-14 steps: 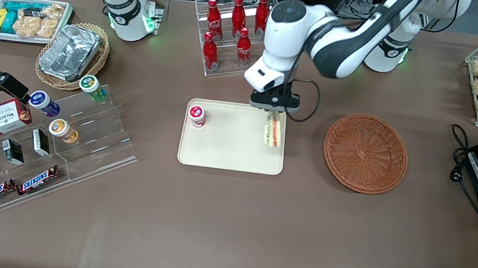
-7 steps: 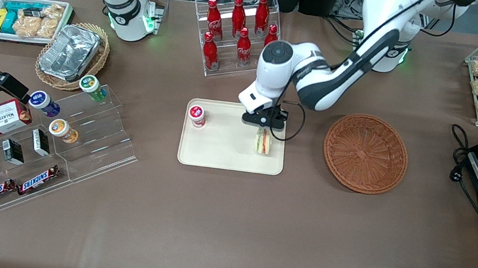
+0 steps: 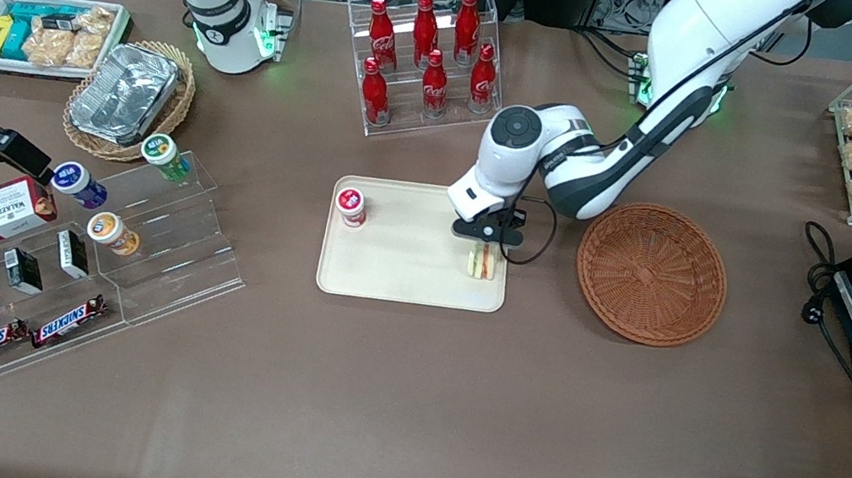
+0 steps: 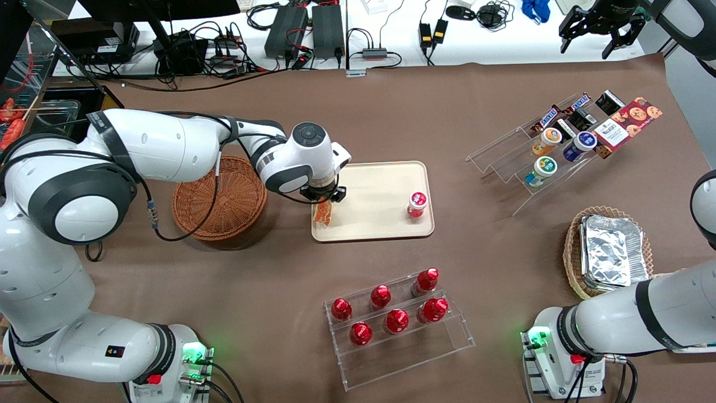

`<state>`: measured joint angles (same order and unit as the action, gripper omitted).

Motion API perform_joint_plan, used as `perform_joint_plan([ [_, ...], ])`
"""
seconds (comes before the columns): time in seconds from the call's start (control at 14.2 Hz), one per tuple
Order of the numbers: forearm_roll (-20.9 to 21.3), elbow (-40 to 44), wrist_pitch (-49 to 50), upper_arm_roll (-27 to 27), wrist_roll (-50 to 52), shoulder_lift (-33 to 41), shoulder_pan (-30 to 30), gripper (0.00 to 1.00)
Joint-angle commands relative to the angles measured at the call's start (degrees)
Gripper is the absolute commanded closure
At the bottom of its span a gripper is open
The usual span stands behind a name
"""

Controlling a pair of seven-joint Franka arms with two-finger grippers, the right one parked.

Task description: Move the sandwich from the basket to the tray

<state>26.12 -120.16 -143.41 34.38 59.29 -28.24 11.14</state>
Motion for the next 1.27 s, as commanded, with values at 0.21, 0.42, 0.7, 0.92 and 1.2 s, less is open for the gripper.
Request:
perform_joint_plan([
  [0.21, 0.7, -0.3, -1.3, 0.0, 1.0, 1.3, -0.5, 0.00],
  [0.42, 0.7, 3.2, 2.0, 0.2, 0.9, 3.6, 0.5, 0.00],
  [0.7, 0.3, 14.1, 18.9, 2.7, 0.1, 8.5, 0.4, 0.00],
  [0.92, 0.8, 20.1, 27.7, 3.5, -2.9, 13.0, 0.2, 0.00],
  [1.2, -0.8, 20.3, 29.0, -0.3, -11.4, 20.3, -0.3, 0.00],
])
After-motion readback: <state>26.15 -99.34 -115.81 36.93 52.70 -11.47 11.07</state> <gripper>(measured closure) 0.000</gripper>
